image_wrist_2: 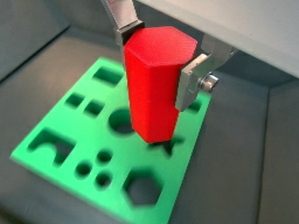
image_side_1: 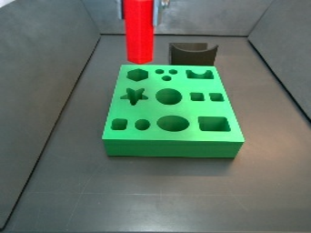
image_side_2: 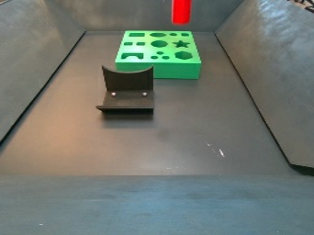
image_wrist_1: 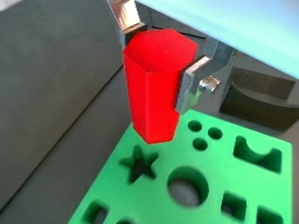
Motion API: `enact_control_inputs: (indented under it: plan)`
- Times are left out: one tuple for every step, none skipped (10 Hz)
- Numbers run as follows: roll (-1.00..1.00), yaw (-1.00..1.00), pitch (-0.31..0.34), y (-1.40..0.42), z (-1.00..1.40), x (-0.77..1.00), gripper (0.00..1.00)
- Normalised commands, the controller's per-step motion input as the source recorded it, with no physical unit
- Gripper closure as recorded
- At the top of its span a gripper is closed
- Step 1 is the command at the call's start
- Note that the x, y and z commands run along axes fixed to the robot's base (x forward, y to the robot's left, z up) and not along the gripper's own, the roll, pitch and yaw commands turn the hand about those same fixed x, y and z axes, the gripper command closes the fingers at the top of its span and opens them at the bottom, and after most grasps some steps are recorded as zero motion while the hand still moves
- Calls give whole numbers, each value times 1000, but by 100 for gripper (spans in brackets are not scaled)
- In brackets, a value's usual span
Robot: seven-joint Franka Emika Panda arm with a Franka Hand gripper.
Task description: Insert the hexagon object.
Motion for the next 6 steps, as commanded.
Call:
enact_control_inputs:
  plan:
    - [-127, -57, -37, 789, -829, 0, 100]
    - [-196, -140, -81, 649, -720, -80, 100]
    - [-371, -171, -217, 460, -349, -109, 100]
    - [-369, -43, -290, 380, -269, -137, 100]
    - [-49, 0, -203, 0, -326, -177, 100]
    - [0, 0, -84, 0, -234, -111, 100]
